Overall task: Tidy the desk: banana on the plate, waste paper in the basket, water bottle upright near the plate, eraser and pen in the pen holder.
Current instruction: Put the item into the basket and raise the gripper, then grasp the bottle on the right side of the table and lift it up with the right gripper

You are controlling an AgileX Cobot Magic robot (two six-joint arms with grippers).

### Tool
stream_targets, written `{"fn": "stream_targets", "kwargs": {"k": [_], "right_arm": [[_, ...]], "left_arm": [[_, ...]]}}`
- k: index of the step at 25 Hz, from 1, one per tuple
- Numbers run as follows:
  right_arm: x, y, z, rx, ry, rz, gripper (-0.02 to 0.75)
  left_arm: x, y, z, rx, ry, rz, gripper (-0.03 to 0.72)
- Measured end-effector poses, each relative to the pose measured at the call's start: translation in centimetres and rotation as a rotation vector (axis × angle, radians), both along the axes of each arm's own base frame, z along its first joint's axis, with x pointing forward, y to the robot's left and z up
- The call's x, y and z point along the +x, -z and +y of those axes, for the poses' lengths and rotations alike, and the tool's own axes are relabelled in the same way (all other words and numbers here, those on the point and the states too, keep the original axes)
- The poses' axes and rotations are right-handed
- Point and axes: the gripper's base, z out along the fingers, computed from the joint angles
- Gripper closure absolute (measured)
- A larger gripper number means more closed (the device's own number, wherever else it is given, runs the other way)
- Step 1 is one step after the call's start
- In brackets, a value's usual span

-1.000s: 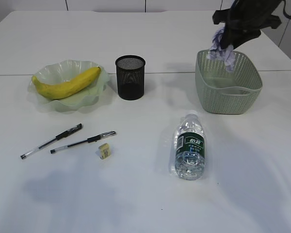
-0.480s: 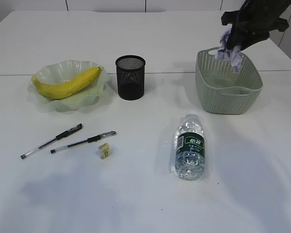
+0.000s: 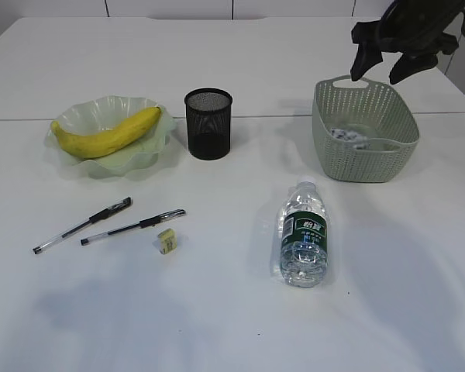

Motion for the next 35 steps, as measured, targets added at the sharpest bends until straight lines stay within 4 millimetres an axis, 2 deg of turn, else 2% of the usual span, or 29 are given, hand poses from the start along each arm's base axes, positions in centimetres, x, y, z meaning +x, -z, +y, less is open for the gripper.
{"fn": "stream_targets", "kwargs": {"k": [8,14,17,20,23,26,29,35], "right_arm": [[-0.3,0.0,0.8,0.094,-0.014,0.039,0.206],[-0.5,-0.3,0.9,0.108,-0.003,0.042,0.262],[-0.9,-1.6,0.9,0.115,0.009,0.02,0.268],[-1.8,-3.7,1.3,0.12,0.002,-0.02,0.269],[-2.8,-5.6,2.6,0.123,-0.024,-0.057,0.269],[-4.2,-6.4,4.7,0.123,-0.069,-0.051,0.269],[-5.8,-5.7,6.7,0.087,-0.117,-0.002,0.269],[-9.8,-1.9,8.9,0.02,-0.214,0.177,0.269]], "left_arm": [[0.0,0.0,0.0,-0.002,0.0,0.0,0.333],[0.0,0.0,0.0,-0.002,0.0,0.0,0.334],[0.0,0.0,0.0,-0.002,0.0,0.0,0.334],[0.0,0.0,0.0,-0.002,0.0,0.0,0.334],[0.0,0.0,0.0,-0.002,0.0,0.0,0.334],[0.0,0.0,0.0,-0.002,0.0,0.0,0.334],[0.0,0.0,0.0,-0.002,0.0,0.0,0.334],[0.0,0.0,0.0,-0.002,0.001,0.002,0.335]]}}
